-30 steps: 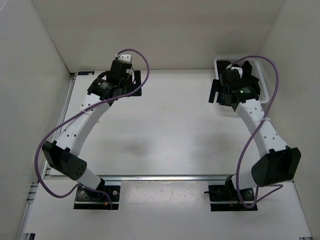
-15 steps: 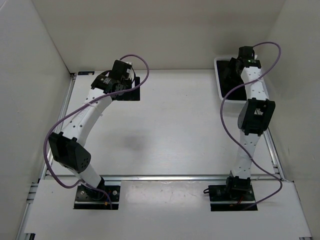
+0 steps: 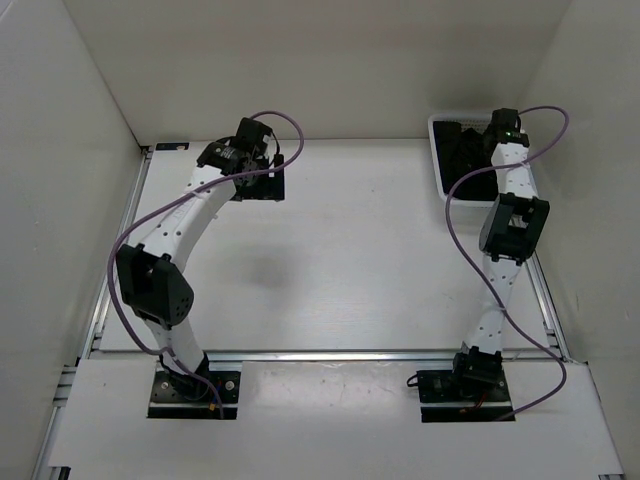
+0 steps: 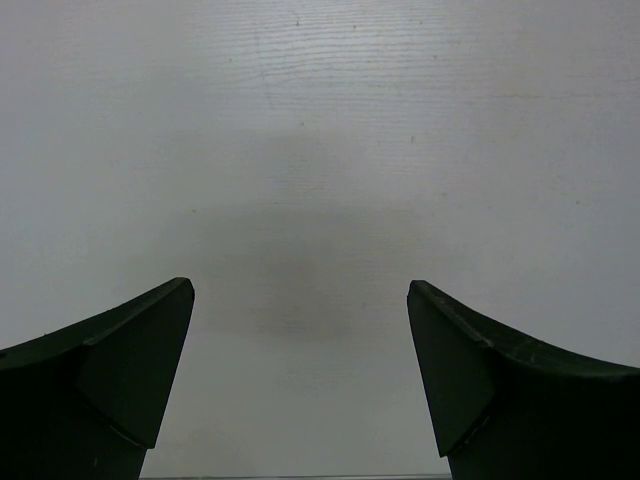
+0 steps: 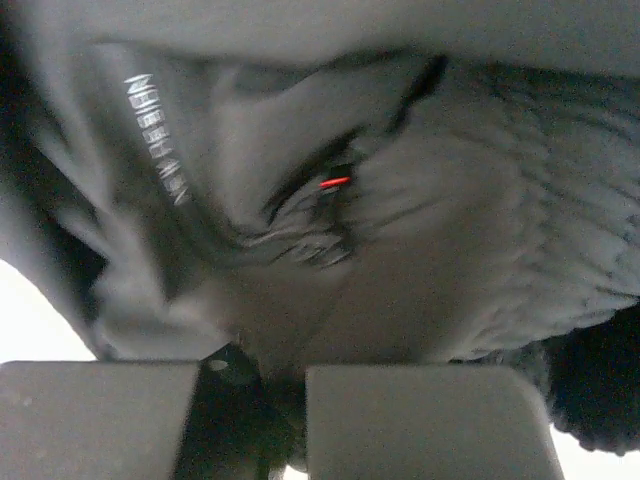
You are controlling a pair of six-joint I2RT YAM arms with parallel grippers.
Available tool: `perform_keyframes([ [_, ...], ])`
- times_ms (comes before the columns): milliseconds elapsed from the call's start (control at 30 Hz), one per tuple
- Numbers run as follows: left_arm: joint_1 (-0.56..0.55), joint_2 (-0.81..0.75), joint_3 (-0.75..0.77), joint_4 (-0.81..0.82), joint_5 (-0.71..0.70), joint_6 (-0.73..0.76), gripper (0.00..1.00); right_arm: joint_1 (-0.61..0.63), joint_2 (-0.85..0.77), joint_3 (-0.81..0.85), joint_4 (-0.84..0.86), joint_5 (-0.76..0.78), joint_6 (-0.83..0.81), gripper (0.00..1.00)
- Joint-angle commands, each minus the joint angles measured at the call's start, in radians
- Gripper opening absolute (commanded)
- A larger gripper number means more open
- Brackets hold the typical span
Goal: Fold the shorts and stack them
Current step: Grab the shorts from the pile, then move the shorts to the center of the board, then flatten the shorts out
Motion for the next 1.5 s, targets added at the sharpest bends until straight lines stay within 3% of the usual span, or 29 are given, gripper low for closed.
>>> perform_keyframes([
  [0, 0.042, -0.006, 0.063, -0.011, 0.071, -0.022, 1.00, 0.013, -0.263, -0.016, 0.069, -0.071, 0.002, 0.00],
  [233, 0.137, 0.011, 0.182, -0.046, 0.182, -0.022, 1.00, 0.108, -0.591, 0.029, 0.070, -0.193, -0.090, 0.00],
  [467, 0.325, -0.031, 0.213, -0.091, 0.366, -0.052, 1.00, 0.244, -0.835, 0.047, 0.070, -0.475, -0.165, 0.00],
  [567, 0.386, -0.046, 0.224, -0.091, 0.391, -0.052, 1.00, 0.330, -0.912, -0.062, 0.079, -0.509, -0.184, 0.00],
  [767, 0.431, -0.091, 0.201, -0.100, 0.424, -0.043, 1.00, 0.546, -0.997, -0.530, 0.149, -0.481, -0.189, 0.00],
  [833, 0.431, -0.100, 0.167, -0.100, 0.455, -0.043, 1.00, 0.556, -0.948, -0.674, 0.165, -0.471, -0.166, 0.68],
  [867, 0.412, -0.100, 0.137, -0.100, 0.467, -0.033, 1.00, 0.547, -0.922, -0.697, 0.151, -0.444, -0.149, 0.88],
  [900, 0.400, -0.091, 0.126, -0.100, 0.476, -0.017, 1.00, 0.536, -0.893, -0.697, 0.119, -0.396, -0.137, 1.00],
  [1067, 0.255, -0.129, -0.043, -0.082, 0.476, -0.019, 1.00, 0.473, -0.886, -0.774, 0.059, -0.312, -0.072, 1.00],
  [1100, 0.233, -0.159, -0.133, -0.035, 0.476, -0.028, 0.93, 0.473, -0.926, -0.805, 0.059, -0.290, -0.072, 1.00],
  [1167, 0.184, -0.181, -0.216, 0.004, 0.509, -0.057, 0.77, 0.473, -0.966, -0.912, 0.070, -0.279, -0.058, 0.86],
  [1233, 0.092, -0.204, -0.325, 0.055, 0.547, -0.098, 0.52, 0.473, -1.032, -1.027, 0.079, -0.279, -0.031, 0.61],
  [1300, -0.029, -0.204, -0.418, 0.084, 0.547, -0.138, 0.38, 0.473, -1.097, -1.102, 0.091, -0.289, 0.021, 0.43],
  [1333, -0.074, -0.204, -0.443, 0.096, 0.547, -0.179, 0.36, 0.473, -1.118, -1.142, 0.091, -0.299, 0.046, 0.39],
  [1400, -0.188, -0.204, -0.506, 0.116, 0.547, -0.244, 0.50, 0.473, -1.156, -1.256, 0.105, -0.347, 0.112, 0.39],
  [1433, -0.219, -0.204, -0.523, 0.133, 0.536, -0.259, 0.58, 0.473, -1.156, -1.288, 0.105, -0.347, 0.135, 0.47],
  [1467, -0.241, -0.193, -0.538, 0.133, 0.523, -0.275, 0.70, 0.473, -1.170, -1.353, 0.105, -0.347, 0.158, 0.70],
])
